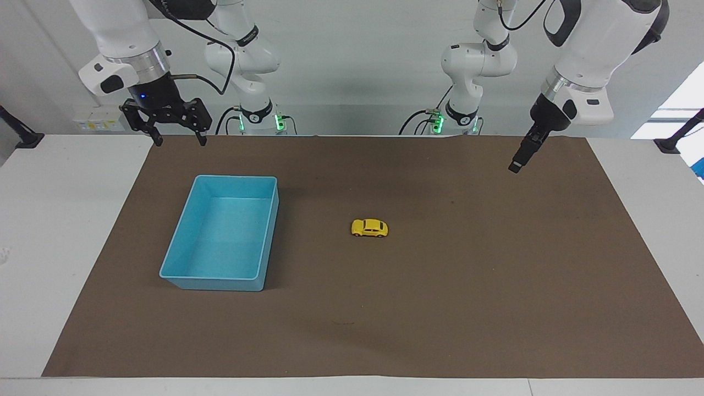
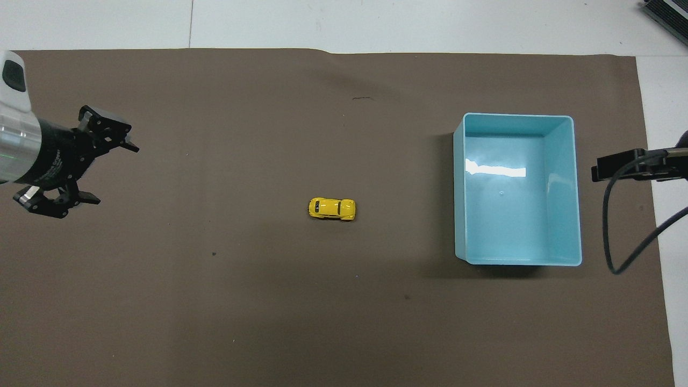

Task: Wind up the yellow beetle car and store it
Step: 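Move the left gripper over to the yellow toy car, then lower the left gripper onto the yellow car and press it down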

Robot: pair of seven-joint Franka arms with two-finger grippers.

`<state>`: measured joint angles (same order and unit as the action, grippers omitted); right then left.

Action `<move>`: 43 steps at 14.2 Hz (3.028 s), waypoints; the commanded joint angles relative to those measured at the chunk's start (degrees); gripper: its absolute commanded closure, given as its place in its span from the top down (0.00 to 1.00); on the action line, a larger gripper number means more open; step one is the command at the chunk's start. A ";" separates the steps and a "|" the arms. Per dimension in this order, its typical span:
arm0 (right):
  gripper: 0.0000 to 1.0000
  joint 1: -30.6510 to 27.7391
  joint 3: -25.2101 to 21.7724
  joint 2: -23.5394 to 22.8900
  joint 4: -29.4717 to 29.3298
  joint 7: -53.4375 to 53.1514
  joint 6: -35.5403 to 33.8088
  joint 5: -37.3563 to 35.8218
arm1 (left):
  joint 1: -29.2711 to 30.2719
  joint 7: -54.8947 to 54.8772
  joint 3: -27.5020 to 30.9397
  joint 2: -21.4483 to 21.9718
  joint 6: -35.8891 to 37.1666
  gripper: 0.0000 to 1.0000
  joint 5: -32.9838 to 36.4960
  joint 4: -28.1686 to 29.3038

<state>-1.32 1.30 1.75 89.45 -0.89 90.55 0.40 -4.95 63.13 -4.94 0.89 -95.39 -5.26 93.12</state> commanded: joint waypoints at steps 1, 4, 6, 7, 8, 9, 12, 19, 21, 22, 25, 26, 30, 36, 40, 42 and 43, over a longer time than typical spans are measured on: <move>1.00 -0.35 0.19 0.44 -0.07 -0.61 -0.46 -0.75 | -1.11 13.37 0.72 0.70 -3.30 1.00 -1.24 2.24; 1.00 -0.35 0.19 0.44 -0.07 -0.70 -0.37 -0.75 | -2.78 19.91 0.81 0.61 -6.03 1.00 -1.24 3.56; 1.00 -0.35 0.10 0.44 -0.07 -0.69 -0.37 -0.75 | -4.01 24.83 0.90 -0.18 -6.73 1.00 -0.89 3.56; 1.00 -0.35 0.10 0.44 -0.07 -0.70 -0.37 -0.75 | -4.71 26.07 0.90 -0.53 -7.08 1.00 -0.63 3.56; 1.00 -0.43 0.02 0.44 -0.07 -0.70 -0.37 -0.66 | -5.50 27.30 0.90 -0.71 -7.09 1.00 -0.45 3.56; 1.00 -0.43 -0.07 0.44 -0.15 -0.70 -0.37 -0.66 | -6.38 28.18 0.90 -0.97 -6.91 1.00 -0.45 3.56; 1.00 -0.35 -0.07 0.44 -0.15 -0.70 -0.37 -0.57 | -9.45 31.78 0.90 -2.38 -7.87 1.00 -0.45 3.39; 1.00 -0.35 -0.16 0.44 -0.07 -0.70 -0.37 -0.57 | -16.14 41.79 0.81 -7.91 -9.81 1.00 3.06 2.95; 1.00 -0.43 -0.16 0.44 -0.07 -0.61 -0.37 -0.49 | -17.89 43.83 0.90 -10.36 -10.60 1.00 3.24 2.86; 1.00 -0.35 -0.16 0.44 -0.07 -0.69 -0.37 -0.48 | -19.47 45.84 0.90 -12.03 -11.73 1.00 3.50 2.86; 1.00 -0.43 -0.25 0.44 -0.07 -0.70 -0.37 -0.48 | -21.23 51.82 0.72 -15.03 -17.79 1.00 4.56 3.12; 1.00 -0.43 -0.25 0.44 -0.07 -0.70 -0.46 -0.48 | -22.72 52.62 0.81 -16.43 -18.51 1.00 4.65 3.12; 1.00 -0.43 -0.25 0.44 -0.07 -0.70 -0.37 -0.48 | -25.45 55.52 0.81 -20.39 -23.78 1.00 4.65 3.30; 1.00 -0.52 -0.25 0.44 -0.07 -0.70 -0.46 -0.48 | -29.85 57.54 0.90 -26.45 -28.52 1.00 4.82 3.56; 1.00 -0.52 -0.25 0.44 -0.07 -0.70 -0.37 -0.40 | -29.85 58.16 0.90 -26.81 -30.02 1.00 4.82 4.52; 1.00 -0.52 -0.25 0.44 -0.07 -0.70 -0.46 -0.48 | -30.20 59.03 0.90 -26.73 -31.34 1.00 4.82 6.54; 1.00 -0.52 -0.25 0.44 -0.07 -0.70 -0.37 -0.40 | -30.55 59.39 0.90 -26.64 -32.30 1.00 4.82 7.86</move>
<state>-1.60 0.99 1.76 89.41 -0.89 90.55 0.40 -34.24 120.59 -4.73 -26.50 -124.90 -1.45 97.63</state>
